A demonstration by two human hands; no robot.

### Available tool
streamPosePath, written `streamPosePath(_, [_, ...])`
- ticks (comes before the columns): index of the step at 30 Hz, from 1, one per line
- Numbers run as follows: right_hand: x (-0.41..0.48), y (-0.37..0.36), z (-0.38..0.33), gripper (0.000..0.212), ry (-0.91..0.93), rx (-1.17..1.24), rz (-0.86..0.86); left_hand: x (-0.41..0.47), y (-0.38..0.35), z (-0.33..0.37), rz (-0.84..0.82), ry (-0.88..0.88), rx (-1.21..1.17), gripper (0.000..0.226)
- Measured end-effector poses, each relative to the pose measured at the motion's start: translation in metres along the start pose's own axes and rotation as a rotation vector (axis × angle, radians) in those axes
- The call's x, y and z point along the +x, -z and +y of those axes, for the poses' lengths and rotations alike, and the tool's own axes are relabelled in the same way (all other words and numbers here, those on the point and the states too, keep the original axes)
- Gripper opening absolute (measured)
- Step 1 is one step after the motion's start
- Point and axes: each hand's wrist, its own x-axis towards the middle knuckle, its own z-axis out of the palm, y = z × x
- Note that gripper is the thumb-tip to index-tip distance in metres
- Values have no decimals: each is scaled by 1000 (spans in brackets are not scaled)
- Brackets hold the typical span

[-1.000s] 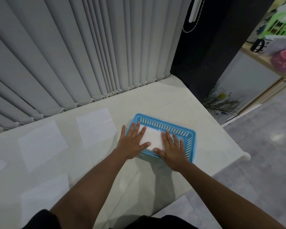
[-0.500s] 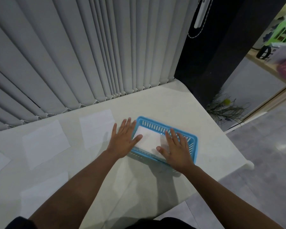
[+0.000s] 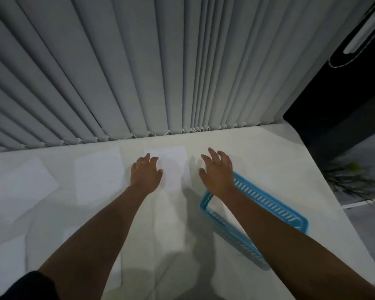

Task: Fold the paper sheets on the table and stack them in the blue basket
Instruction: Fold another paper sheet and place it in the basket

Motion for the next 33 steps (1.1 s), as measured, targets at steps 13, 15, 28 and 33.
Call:
streamPosePath(13, [117,-42,-56,51,59,-80,-226,82,-2,-23,-110,-27,-187,52])
streamPosePath(15, [122,-46,-58,52,55,-64,-228,85,-4,-21,-88,-35,-143,55])
streamPosePath(28, [89,-32,-47,14,153,70,-93,53,0,-38,-39,-118,-427,11])
streamPosePath(33, [50,-32,-40,18,216,27,-116,22,-1,-46,-87,-143,-433,10])
